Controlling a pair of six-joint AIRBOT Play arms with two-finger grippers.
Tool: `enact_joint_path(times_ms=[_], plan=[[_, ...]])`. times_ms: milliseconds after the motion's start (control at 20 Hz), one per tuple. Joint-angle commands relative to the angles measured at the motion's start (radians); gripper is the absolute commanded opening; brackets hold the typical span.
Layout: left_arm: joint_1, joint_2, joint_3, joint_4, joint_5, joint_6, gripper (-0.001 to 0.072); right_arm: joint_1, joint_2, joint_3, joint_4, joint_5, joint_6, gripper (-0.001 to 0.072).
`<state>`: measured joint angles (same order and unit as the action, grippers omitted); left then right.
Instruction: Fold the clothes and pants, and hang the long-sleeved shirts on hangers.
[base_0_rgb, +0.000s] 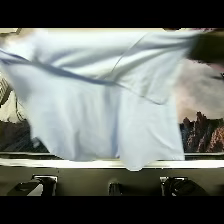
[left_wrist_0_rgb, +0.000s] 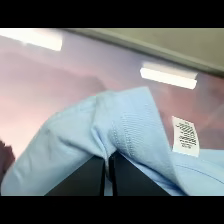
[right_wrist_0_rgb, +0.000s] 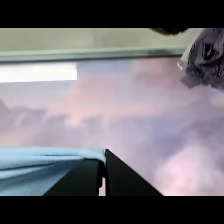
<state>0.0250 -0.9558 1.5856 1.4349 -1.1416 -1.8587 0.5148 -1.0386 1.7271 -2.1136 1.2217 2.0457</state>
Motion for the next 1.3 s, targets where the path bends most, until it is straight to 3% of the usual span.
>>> enact_joint_path(times_ms=[0, 100, 250, 450, 500, 550, 600, 650, 700, 750, 900, 1000, 1250], plan=[[-0.001, -0.206, -0.11, -0.016, 0.003, -0.002, 0.0019, -0.008, -0.309, 0.001, 0.05, -0.069, 0.09, 0.0038], [-0.001, -0.363, -0.129, -0.016, 0.04, -0.002, 0.0019, -0.072, -0.476, 0.001, 0.306, -0.171, 0.132, 0.0038], [-0.001, -0.573, -0.129, -0.021, 0.107, -0.002, 0.002, -0.195, -0.676, 0.001, 0.795, -0.248, 0.026, 0.0038], [-0.001, -0.73, -0.129, -0.034, 0.164, -0.037, 0.0021, -0.269, -0.813, 0.001, 1.038, -0.214, -0.072, 0.0046], [0.0, -0.744, -0.129, -0.051, 0.164, -0.037, 0.0021, -0.278, -0.822, 0.001, 1.077, -0.198, -0.085, 0.0104], [-0.001, -0.748, -0.129, -0.055, 0.164, -0.037, 0.0021, -0.292, -0.822, 0.001, 1.126, -0.186, -0.119, 0.0212], [-0.001, -0.746, -0.129, -0.055, 0.164, -0.037, 0.0021, -0.315, -0.814, 0.002, 1.2, -0.169, -0.175, 0.0265], [-0.001, -0.741, -0.129, -0.055, 0.159, -0.036, 0.0021, -0.351, -0.801, 0.002, 1.288, -0.14, -0.244, 0.0273], [0.0, -0.735, -0.126, -0.055, 0.146, -0.034, 0.0021, -0.395, -0.78, 0.002, 1.362, -0.102, -0.313, 0.0365], [0.001, -0.732, -0.118, -0.055, 0.128, -0.034, 0.0021, -0.446, -0.75, 0.002, 1.413, -0.055, -0.386, 0.0412], [0.008, -0.729, -0.08, -0.054, 0.05, -0.034, 0.0021, -0.632, -0.626, 0.001, 1.316, 0.166, -0.527, 0.0416], [0.012, -0.728, -0.06, -0.055, 0.014, -0.034, 0.0021, -0.739, -0.546, -0.04, 1.155, 0.277, -0.558, 0.0565], [0.013, -0.726, -0.056, -0.055, -0.024, -0.034, 0.0022, -0.933, -0.321, -0.541, 1.146, 0.203, -0.653, 0.0566]])
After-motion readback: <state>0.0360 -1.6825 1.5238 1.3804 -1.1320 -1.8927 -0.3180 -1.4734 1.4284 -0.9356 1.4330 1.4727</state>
